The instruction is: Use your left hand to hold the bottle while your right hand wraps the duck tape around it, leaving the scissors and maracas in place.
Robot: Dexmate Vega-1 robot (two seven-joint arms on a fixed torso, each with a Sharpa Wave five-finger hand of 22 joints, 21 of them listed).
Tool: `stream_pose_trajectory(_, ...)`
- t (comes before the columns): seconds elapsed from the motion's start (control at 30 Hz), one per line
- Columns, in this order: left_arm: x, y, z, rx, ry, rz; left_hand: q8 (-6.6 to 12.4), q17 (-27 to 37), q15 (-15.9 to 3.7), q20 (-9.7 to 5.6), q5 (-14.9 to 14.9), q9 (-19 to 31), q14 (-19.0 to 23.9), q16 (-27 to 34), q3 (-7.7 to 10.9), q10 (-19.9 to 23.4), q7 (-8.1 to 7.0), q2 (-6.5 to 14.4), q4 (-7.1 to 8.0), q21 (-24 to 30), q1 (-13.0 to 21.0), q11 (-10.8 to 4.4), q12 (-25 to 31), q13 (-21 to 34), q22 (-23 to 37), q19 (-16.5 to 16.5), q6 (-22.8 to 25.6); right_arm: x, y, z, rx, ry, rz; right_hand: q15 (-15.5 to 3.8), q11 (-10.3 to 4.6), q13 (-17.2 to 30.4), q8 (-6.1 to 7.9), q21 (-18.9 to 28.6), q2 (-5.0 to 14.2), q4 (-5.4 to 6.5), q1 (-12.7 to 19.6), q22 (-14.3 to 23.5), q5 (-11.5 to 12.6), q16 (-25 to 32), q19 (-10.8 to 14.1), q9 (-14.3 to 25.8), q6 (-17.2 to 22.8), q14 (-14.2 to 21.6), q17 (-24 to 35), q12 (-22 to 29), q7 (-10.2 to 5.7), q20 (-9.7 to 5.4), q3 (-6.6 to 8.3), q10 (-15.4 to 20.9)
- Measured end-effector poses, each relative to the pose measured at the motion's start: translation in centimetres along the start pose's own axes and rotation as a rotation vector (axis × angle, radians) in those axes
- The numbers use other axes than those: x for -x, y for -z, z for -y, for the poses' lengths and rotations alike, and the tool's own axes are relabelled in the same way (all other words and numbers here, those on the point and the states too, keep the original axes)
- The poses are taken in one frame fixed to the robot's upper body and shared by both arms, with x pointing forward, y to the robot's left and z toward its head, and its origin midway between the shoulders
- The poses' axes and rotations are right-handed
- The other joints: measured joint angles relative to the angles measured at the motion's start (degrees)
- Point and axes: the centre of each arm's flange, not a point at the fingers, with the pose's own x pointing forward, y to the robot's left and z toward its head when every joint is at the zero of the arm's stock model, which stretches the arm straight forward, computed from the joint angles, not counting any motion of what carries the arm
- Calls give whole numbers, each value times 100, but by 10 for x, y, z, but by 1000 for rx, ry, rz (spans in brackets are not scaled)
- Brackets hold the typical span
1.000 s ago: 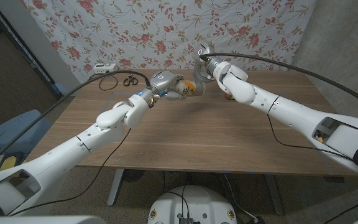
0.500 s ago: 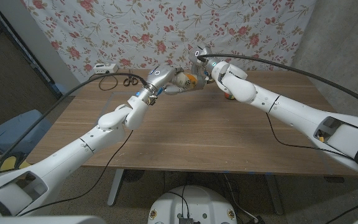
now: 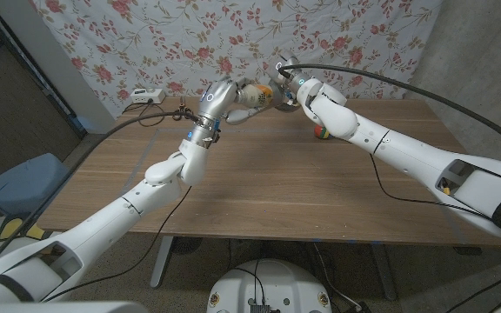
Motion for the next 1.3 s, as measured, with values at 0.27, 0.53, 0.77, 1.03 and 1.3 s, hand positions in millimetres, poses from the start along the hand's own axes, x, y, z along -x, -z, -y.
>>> stream_pose_trajectory(0.27, 1, -1, -2, -29, -38, 30, -3, -27, 0, -32, -1, -21, 0, 0, -1, 10, 10, -38, -1, 0, -37, 10, -22, -56, 0, 30, 29, 1, 5, -4, -16, -1, -9, -64, 7, 0, -4, 64, 0, 2, 0, 0, 27, -43, 0, 9, 0, 82, -10, -13, 0, 0, 2, 7)
stream_pose_trajectory(0.53, 0, 1, 1, -40, -52, 43, -24, -80, -69, -81, -1, -66, 96, -46, 30, 102, -21, -53, -34, 0, -52, 21, -101, -147, 16, 85, 121, 4, 9, -6, -32, 5, -24, -63, 7, 0, -23, 107, 0, 3, 0, 1, 28, -62, 0, 13, 0, 83, 11, -34, 0, 0, 3, 7)
stream_pose_trajectory(0.77, -1, 2, 1, -21, -67, 30, -224, -310, -62, -71, -158, -161, 186, -210, 74, 182, -79, -53, -88, 84, -53, 19, -315, -410, 16, 196, 126, 4, 13, -6, -38, 11, -41, -63, 7, 0, -20, 129, 0, 6, 0, -27, 26, -104, -30, 36, 0, 102, 18, -50, 0, 30, 6, 7)
stream_pose_trajectory(1.03, -1, 8, -1, 15, -64, -10, -1198, -1535, 373, 138, -269, -728, -332, -1316, -255, 335, -862, -53, 240, -189, -52, -158, -1498, -1315, -26, -282, -523, 4, 14, -6, -40, 11, -52, -72, 8, 1, -29, 173, 0, 7, 0, -27, 28, -129, -30, 44, 0, 114, 45, -76, 0, 30, 7, 8)
stream_pose_trajectory(1.3, 0, 11, -1, 47, -77, -43, -1361, -1614, 361, 248, -334, -956, -378, -1167, -154, 365, -892, -53, 140, -344, -52, -188, -1728, -1743, -10, -314, -171, 3, 15, -4, -46, 11, -57, -144, 8, 3, -60, 234, 0, 7, 0, -26, 46, -170, -30, 43, 0, 204, 72, -76, 0, 30, 7, 8)
